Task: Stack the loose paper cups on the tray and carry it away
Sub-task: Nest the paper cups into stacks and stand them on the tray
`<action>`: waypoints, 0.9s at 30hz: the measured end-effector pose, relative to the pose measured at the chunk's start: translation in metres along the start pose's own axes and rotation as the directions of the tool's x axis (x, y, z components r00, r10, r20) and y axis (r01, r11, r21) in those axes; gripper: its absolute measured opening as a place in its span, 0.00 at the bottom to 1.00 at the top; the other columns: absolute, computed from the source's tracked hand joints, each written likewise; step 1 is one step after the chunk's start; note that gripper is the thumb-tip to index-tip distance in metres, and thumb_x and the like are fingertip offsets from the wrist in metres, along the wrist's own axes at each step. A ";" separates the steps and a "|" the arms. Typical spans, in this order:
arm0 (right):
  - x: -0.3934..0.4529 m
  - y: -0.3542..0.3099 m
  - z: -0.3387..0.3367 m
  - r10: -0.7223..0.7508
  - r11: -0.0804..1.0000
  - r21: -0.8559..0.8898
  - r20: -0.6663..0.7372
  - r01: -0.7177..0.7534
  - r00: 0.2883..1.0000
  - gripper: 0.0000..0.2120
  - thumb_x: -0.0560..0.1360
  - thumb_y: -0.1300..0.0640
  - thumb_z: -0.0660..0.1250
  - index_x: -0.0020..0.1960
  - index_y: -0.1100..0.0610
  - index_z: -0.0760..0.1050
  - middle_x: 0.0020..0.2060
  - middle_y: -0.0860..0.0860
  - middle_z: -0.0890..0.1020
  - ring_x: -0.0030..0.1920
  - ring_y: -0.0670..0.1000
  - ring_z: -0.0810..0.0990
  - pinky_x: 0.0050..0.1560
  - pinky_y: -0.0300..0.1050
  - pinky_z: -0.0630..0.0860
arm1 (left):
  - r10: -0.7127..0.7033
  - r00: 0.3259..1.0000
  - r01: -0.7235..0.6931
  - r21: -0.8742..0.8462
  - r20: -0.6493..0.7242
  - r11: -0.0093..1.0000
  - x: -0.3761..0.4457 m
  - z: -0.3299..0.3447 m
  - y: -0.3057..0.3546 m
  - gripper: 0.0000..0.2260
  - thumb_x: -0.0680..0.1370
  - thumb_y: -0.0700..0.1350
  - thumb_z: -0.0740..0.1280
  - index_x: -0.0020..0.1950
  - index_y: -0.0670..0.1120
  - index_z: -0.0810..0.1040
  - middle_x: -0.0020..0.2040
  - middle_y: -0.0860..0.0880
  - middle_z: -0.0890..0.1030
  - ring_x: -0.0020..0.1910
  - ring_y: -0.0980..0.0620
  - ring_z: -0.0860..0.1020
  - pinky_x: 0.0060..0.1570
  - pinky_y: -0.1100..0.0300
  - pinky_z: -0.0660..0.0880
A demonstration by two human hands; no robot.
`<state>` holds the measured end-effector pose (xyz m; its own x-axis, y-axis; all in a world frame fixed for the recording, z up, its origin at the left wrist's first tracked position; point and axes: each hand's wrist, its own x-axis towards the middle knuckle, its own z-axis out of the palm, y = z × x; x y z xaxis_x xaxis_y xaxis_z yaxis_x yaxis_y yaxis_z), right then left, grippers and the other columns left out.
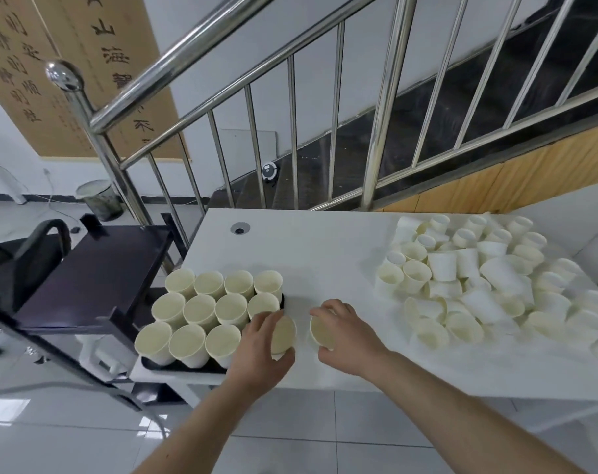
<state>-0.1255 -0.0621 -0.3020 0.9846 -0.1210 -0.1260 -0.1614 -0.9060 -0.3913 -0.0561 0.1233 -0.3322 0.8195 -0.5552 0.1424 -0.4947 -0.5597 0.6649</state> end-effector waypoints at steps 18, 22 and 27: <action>0.063 -0.102 0.039 0.007 1.000 -0.027 0.049 -0.006 0.999 0.31 0.72 0.54 0.65 0.74 0.49 0.61 0.69 0.47 0.62 0.70 0.51 0.61 0.57 0.49 0.75 | -0.035 0.996 0.027 0.105 0.079 0.994 0.017 -0.075 -0.100 0.32 0.70 0.49 0.72 0.71 0.52 0.65 0.67 0.54 0.68 0.65 0.51 0.68 0.50 0.61 0.72; 0.070 -0.106 0.050 0.034 0.998 -0.053 0.081 -0.030 0.996 0.31 0.73 0.55 0.65 0.74 0.49 0.60 0.69 0.49 0.62 0.69 0.52 0.62 0.56 0.49 0.75 | -0.016 0.985 -0.003 0.112 0.171 0.994 0.020 -0.068 -0.112 0.32 0.71 0.49 0.71 0.73 0.51 0.63 0.68 0.53 0.66 0.66 0.51 0.66 0.58 0.63 0.68; 0.074 -0.108 0.065 0.070 0.997 -0.039 0.112 -0.066 0.991 0.32 0.73 0.55 0.66 0.75 0.50 0.59 0.69 0.50 0.62 0.69 0.54 0.63 0.56 0.47 0.74 | 0.009 0.969 -0.049 0.157 0.247 0.986 0.022 -0.058 -0.124 0.32 0.72 0.48 0.69 0.73 0.51 0.62 0.70 0.51 0.65 0.68 0.48 0.65 0.61 0.61 0.67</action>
<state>-0.0399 0.0538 -0.3284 0.9571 -0.1380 -0.2547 -0.2236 -0.9111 -0.3463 0.0399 0.2157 -0.3688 0.7183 -0.6948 -0.0367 -0.5736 -0.6212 0.5340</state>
